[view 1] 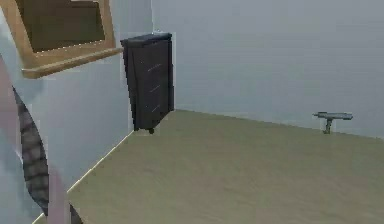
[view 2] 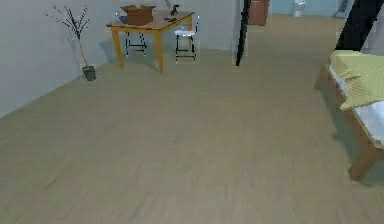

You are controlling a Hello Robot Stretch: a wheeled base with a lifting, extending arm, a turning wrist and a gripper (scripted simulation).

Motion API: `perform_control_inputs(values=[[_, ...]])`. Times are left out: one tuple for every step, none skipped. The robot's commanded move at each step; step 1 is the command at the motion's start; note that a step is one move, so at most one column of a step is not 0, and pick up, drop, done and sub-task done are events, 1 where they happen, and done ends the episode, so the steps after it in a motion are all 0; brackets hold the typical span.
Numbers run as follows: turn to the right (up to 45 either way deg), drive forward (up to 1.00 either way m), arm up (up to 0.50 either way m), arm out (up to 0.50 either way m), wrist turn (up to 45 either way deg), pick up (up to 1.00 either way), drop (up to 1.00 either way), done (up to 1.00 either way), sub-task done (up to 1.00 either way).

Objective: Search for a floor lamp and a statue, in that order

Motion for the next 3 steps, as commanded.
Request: perform_control_inputs(values=[[45.0, 0.00, 0.00, 0.00, 0.0, 0.00, 0.00, 0.00, 0.00], [45.0, 0.00, 0.00, 0.00, 0.0, 0.00, 0.00, 0.00, 0.00], [18.0, 0.00, 0.00, 0.00, 0.0, 0.00, 0.00, 0.00, 0.00]])
